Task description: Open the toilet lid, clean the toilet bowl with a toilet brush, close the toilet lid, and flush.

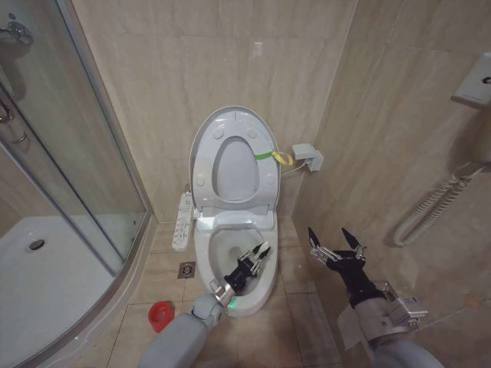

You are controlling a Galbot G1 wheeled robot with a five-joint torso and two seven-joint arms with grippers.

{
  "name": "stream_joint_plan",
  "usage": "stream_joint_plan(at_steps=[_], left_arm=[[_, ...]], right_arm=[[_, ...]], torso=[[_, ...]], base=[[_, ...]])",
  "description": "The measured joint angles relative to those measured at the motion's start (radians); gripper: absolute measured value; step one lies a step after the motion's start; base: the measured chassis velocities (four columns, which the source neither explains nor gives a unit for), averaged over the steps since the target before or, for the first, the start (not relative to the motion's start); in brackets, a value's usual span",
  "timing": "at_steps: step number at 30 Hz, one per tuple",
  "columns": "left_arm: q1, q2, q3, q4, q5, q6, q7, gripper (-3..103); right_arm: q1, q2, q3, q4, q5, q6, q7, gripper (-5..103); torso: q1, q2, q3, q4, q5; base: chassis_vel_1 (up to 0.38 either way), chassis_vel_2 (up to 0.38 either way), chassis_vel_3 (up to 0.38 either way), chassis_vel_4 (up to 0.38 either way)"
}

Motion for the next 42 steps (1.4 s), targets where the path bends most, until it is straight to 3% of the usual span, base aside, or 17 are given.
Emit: stream_joint_plan(at_steps=[5,7,10,14,28,42], left_arm=[[0.002,-0.008,0.016,-0.022,-0.009,-0.007,0.009,21],[0.002,-0.015,0.011,0.006,-0.010,-0.016,0.023,21],[-0.017,-0.047,-0.040,0.142,-0.012,-0.053,0.065,21],[-0.048,-0.047,-0.065,0.196,-0.030,-0.059,0.074,22],[-0.125,-0.070,-0.142,0.153,-0.126,-0.055,0.078,19],[-0.040,-0.084,-0.148,0.246,-0.102,-0.062,0.127,19]], right_arm=[[0.000,0.000,0.000,0.000,0.000,0.000,0.000,100],[0.000,0.000,0.000,0.000,0.000,0.000,0.000,100],[0.000,0.000,0.000,0.000,0.000,0.000,0.000,100],[0.000,0.000,0.000,0.000,0.000,0.000,0.000,100],[0.000,0.000,0.000,0.000,0.000,0.000,0.000,100],[0.000,0.000,0.000,0.000,0.000,0.000,0.000,100]], torso=[[0.000,0.000,0.000,-0.0001,0.0002],[0.000,0.000,0.000,-0.0002,0.0001],[0.000,0.000,0.000,-0.0001,-0.0002],[0.000,0.000,0.000,-0.0002,0.0001],[0.000,0.000,0.000,0.0000,0.0004],[0.000,0.000,-0.001,-0.0001,0.0001]], base=[[0.000,0.000,0.000,0.000],[0.000,0.000,0.000,0.000],[0.000,0.000,0.000,0.000],[0.000,0.000,0.000,0.000],[0.000,0.000,0.000,0.000],[0.000,0.000,0.000,0.000]])
